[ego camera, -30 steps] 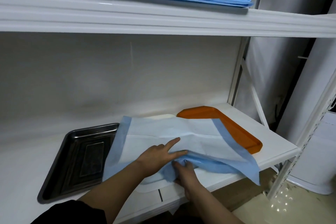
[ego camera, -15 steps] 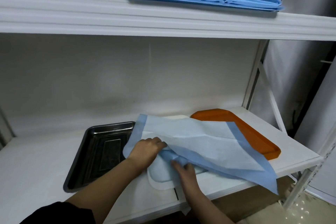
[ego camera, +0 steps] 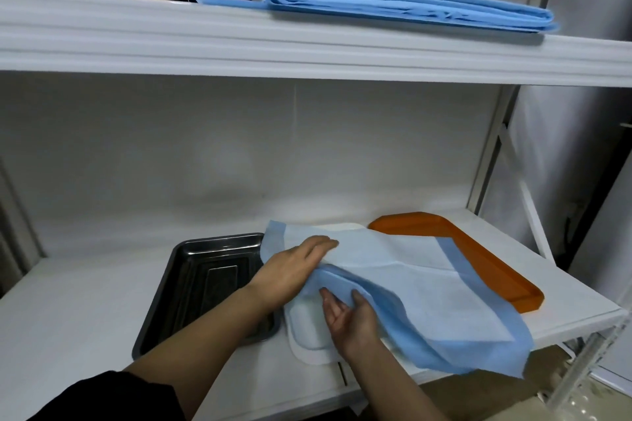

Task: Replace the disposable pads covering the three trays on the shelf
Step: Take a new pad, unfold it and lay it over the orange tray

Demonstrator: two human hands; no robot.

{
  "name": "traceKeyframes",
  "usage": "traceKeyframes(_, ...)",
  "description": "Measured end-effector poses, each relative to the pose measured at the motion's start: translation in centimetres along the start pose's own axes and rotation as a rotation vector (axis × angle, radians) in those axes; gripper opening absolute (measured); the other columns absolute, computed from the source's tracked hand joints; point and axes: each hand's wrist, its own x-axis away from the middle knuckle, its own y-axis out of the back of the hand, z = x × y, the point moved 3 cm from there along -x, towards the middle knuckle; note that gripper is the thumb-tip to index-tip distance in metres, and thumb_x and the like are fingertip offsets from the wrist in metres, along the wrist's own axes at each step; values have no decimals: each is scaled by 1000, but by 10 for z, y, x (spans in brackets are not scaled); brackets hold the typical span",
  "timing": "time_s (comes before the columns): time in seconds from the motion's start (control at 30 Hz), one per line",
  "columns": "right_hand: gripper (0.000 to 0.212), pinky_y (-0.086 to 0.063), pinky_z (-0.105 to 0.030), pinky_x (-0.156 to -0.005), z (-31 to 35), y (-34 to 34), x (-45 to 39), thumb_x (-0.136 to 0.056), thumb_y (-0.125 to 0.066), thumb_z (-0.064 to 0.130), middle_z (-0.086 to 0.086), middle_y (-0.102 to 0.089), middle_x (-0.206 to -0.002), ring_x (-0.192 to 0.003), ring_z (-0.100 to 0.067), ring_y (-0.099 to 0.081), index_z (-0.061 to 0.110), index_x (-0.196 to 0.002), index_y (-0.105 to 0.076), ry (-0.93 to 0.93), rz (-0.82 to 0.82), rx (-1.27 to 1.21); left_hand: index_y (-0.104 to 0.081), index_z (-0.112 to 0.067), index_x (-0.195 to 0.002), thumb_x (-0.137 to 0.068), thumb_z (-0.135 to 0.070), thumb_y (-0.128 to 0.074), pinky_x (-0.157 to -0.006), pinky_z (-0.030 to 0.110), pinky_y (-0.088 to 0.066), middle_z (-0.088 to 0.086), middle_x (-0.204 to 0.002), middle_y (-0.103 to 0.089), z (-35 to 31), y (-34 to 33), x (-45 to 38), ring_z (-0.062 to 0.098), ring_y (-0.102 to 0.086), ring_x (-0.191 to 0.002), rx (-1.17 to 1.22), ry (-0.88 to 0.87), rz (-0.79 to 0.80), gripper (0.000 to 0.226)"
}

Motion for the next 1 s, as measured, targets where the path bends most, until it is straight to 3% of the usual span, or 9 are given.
traceKeyframes(0.17, 37, -58, -35, -66, -43, 22, 5, -94, -53, 17, -21, -67, -101, -72, -30, -71, 1, -127, -53, -77, 3, 194, -45, -25, -123, -76, -10, -59, -63, 21, -52, -5, -106, -69, 7, -12, 31, 12, -69, -86, 17, 8, -106, 51)
traceKeyframes(0.27, 36, -56, -39, -77, -65, 28, 9, -92, -59, 21, -21, -67, -108, -89, -33, -68, 5, -124, -56, -106, -36, 277, -47, -30, -106, -70, -22, -58, -52, 15, -49, -13, -82, -68, 9, -29, 57, 4, -66, -68, -13, -35, -21, 39)
traceKeyframes(0.33, 35, -54, -42, -83, -76, 26, 14, -95, -54, 24, -22, -69, -102, -93, -34, -67, 3, -123, -56, -192, -31, 303, -49, -30, -109, -60, -21, -71, -54, 15, -50, -13, -85, -67, 11, -45, 72, 3, -65, -71, -19, -56, 54, 54)
traceKeyframes(0.4, 36, -55, -35, -73, -80, 24, 19, -99, -46, 28, -19, -71, -96, -95, -33, -68, -1, -116, -57, -322, -39, 428, -50, -29, -113, -54, -21, -75, -58, 15, -51, -12, -94, -65, 16, -57, 86, 4, -64, -76, -58, -60, 104, 64)
traceKeyframes(0.53, 39, -42, -19, -48, -70, 24, 31, -100, -36, 34, -10, -74, -82, -65, -20, -70, 7, -93, -63, -426, 110, 1057, -51, -27, -113, -42, -27, -80, -57, 18, -53, -9, -98, -64, 38, -61, 107, 8, -66, -74, -101, 90, 131, 76)
traceKeyframes(0.63, 34, -37, -22, -46, -61, 15, 28, -95, -43, 35, 0, -67, -59, -46, -13, -59, 16, -72, -59, -88, 319, 1514, -54, -25, -109, -32, -34, -87, -53, 23, -54, -5, -100, -63, 56, -55, 115, 12, -66, -76, -146, 313, 101, 85)
traceKeyframes(0.77, 25, -39, -22, -63, -50, 0, 22, -82, -47, 49, 7, -63, -81, -77, -11, -61, 28, -93, -55, 1055, 249, 2020, -52, -21, -127, -65, -30, -78, -73, 27, -52, -2, -124, -51, 61, -45, 114, 18, -59, -101, -2, 580, 1, 68)
traceKeyframes(0.9, 72, -42, -31, -93, -56, -12, 7, -78, -57, 50, 3, -50, -131, -115, -18, -50, 24, -141, -35, 955, 408, 2185, -54, -19, -127, -78, -29, -71, -72, 21, -49, -3, -126, -52, 51, -37, 103, 14, -60, -101, 132, 618, -173, 53)
traceKeyframes(1.0, 35, -51, -23, -65, -50, -21, 2, -76, -62, 37, 6, -68, -96, -80, -13, -67, 26, -110, -59, 1157, 238, 2071, -51, -20, -130, -83, -34, -68, -76, 23, -49, -2, -129, -51, 46, -35, 96, 14, -59, -105, 197, 621, -193, 51)
